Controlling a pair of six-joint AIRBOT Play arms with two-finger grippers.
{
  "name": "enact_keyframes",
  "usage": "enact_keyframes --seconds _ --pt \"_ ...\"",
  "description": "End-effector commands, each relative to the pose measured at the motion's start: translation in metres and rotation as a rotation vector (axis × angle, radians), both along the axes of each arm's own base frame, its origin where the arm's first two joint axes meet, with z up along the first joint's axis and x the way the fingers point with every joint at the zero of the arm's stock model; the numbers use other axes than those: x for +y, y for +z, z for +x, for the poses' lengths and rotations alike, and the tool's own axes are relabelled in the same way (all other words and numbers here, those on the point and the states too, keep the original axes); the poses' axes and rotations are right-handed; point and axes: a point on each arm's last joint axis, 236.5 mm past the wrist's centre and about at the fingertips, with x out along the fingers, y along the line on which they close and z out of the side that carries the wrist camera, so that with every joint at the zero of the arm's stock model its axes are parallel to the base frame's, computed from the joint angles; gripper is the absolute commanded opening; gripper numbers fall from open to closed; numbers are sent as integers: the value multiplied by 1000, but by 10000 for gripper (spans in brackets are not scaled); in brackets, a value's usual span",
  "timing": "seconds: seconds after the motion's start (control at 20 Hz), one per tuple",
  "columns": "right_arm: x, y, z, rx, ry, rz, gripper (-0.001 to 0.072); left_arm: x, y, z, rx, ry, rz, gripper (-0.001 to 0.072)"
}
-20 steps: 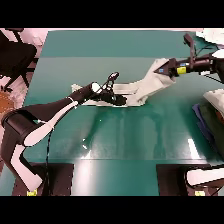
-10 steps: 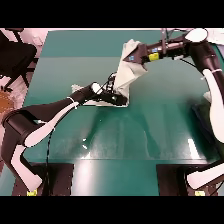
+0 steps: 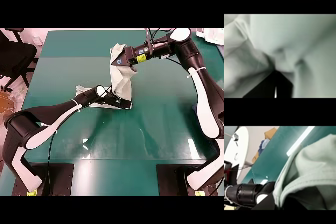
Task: Fold the shirts.
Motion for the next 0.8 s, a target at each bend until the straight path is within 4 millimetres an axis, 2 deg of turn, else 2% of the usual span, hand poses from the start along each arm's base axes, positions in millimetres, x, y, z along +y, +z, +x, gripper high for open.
enact_keyframes --seconds 0.0,0.05,0.1,0.15,0.2,0.3,0.45,0.5,0.75 --pt "-12 -4 6 13 -16 -10 22 18 -5 -5 58 -37 20 25" --pt "-16 -5 9 14 -22 -11 22 25 -6 -9 83 -60 28 25" --pt "-20 -5 10 16 -27 -12 22 33 -7 -11 103 -81 32 65" --pt "-24 -5 11 18 -29 -14 22 39 -6 -8 115 -72 31 393" --pt "-28 -6 12 19 -27 -17 22 46 -4 -5 123 -65 27 475" --pt "-33 -6 13 21 -30 -19 22 53 3 -5 105 -102 24 486" --pt "-42 -7 19 20 -49 -19 22 55 16 -17 71 -195 26 509" --pt "-41 -7 18 16 -45 -19 22 57 19 -18 56 -216 31 556" --pt "-55 -5 24 15 -65 -20 21 81 17 -18 -31 -300 161 568"
